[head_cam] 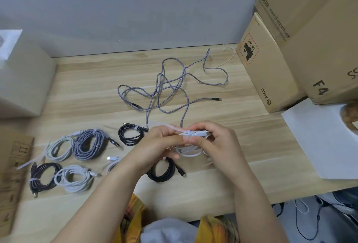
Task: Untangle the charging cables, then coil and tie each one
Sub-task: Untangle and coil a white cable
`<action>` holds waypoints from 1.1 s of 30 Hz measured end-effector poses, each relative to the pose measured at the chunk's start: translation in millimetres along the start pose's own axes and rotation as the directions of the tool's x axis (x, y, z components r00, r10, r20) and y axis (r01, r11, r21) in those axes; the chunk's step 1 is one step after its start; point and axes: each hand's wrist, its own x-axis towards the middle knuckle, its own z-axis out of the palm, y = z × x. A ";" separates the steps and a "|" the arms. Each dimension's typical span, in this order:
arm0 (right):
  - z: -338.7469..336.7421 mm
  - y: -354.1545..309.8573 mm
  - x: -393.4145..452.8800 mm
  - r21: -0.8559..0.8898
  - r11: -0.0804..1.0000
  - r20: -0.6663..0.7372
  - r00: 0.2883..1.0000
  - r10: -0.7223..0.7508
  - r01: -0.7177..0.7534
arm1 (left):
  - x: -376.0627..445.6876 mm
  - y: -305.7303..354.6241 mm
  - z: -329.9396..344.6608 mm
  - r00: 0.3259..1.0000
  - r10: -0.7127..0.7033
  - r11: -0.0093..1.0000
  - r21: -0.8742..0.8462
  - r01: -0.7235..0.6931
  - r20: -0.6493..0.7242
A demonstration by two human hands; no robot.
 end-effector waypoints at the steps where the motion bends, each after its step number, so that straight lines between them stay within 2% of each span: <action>1: -2.4 5.2 3.2 0.001 1.000 -0.017 1.000 0.021 -0.021 | 6.2 -1.1 2.1 0.998 -0.012 0.998 0.056 0.016 -0.063; 4: -5.8 12.7 11.5 -0.003 0.999 -0.061 0.997 0.048 -0.048 | 18.3 -3.9 1.5 0.939 -0.004 0.989 0.140 0.055 -0.343; 5: -6.5 17.4 15.5 -0.003 0.998 -0.062 0.997 0.056 -0.056 | 22.6 -5.4 -0.3 0.919 0.027 0.984 0.173 0.045 -0.394; 7: -8.1 22.2 21.7 0.022 0.996 -0.079 0.993 0.085 -0.083 | 28.0 -6.8 -3.5 0.919 0.119 0.945 0.328 0.012 -0.377; 9: -11.2 30.2 30.6 0.091 0.987 -0.130 0.981 0.141 -0.130 | 37.3 -6.6 -7.6 0.943 0.172 0.881 0.473 -0.017 -0.286; 11: -13.2 37.6 39.0 0.172 0.971 -0.171 0.966 0.192 -0.163 | 47.3 -7.1 -11.0 0.965 0.173 0.850 0.525 -0.046 -0.196; 13: -12.3 44.2 46.0 0.208 0.958 -0.180 0.955 0.235 -0.197 | 57.7 -8.0 -12.5 0.982 0.125 0.866 0.499 -0.039 -0.139; 15: -9.4 51.7 54.8 0.314 0.920 -0.158 0.942 0.296 -0.236 | 70.9 -8.8 -12.8 0.988 0.094 0.909 0.414 -0.034 -0.126; 18: -6.9 61.8 63.6 0.612 0.734 -0.062 0.908 0.415 -0.293 | 85.5 -11.2 -8.7 0.977 0.079 0.961 0.274 -0.021 -0.200; 19: -7.5 65.5 66.0 0.650 0.695 -0.036 0.901 0.433 -0.308 | 89.4 -12.7 -8.5 0.974 0.064 0.974 0.228 -0.013 -0.215; 22: -8.3 73.1 71.8 0.664 0.670 -0.023 0.887 0.462 -0.332 | 97.2 -17.5 -16.6 0.981 0.031 0.970 0.242 0.016 -0.191; 24: -9.8 77.0 74.9 0.683 0.655 -0.069 0.865 0.498 -0.322 | 101.2 -25.4 -28.5 0.965 0.051 0.939 0.341 0.042 -0.259; 26: -12.2 80.5 78.9 0.649 0.692 -0.135 0.847 0.514 -0.316 | 106.3 -33.8 -40.3 0.940 0.076 0.807 0.574 0.138 -0.333; 28: -13.6 80.8 81.7 0.608 0.722 -0.167 0.836 0.522 -0.330 | 108.3 -41.5 -40.0 0.956 -0.029 0.598 0.762 0.250 -0.292; 29: -12.8 81.0 83.6 0.582 0.736 -0.162 0.838 0.522 -0.346 | 111.5 -47.2 -39.1 0.960 -0.077 0.540 0.798 0.267 -0.269; 31: -10.7 80.8 87.5 0.515 0.774 -0.147 0.852 0.502 -0.367 | 118.0 -49.4 -39.0 0.954 -0.068 0.541 0.792 0.281 -0.292; 33: -7.6 79.1 90.3 0.443 0.810 -0.124 0.868 0.480 -0.384 | 120.4 -40.3 -48.1 0.936 0.026 0.623 0.738 0.259 -0.351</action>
